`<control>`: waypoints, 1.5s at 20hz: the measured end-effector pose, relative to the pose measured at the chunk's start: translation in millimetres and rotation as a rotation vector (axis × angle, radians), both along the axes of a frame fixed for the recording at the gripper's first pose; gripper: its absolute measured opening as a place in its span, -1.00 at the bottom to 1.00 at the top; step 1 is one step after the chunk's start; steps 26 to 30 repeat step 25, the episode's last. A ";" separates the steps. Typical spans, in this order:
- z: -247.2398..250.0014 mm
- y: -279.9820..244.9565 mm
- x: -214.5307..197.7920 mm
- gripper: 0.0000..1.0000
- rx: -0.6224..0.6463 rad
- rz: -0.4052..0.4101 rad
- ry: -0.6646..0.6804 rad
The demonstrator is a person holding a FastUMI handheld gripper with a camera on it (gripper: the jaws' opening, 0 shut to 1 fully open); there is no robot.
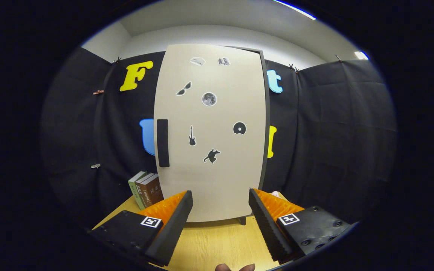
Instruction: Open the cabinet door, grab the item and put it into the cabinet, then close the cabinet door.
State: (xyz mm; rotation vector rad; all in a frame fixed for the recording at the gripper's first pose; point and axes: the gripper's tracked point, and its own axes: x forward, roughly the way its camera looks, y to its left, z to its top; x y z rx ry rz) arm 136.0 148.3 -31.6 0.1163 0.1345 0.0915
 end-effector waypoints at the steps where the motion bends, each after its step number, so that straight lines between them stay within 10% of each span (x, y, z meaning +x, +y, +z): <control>1: 0.2 -0.3 -0.1 0.93 -0.004 0.000 -0.002; 30: 4.5 -0.3 -0.8 0.93 -0.007 -0.016 -0.009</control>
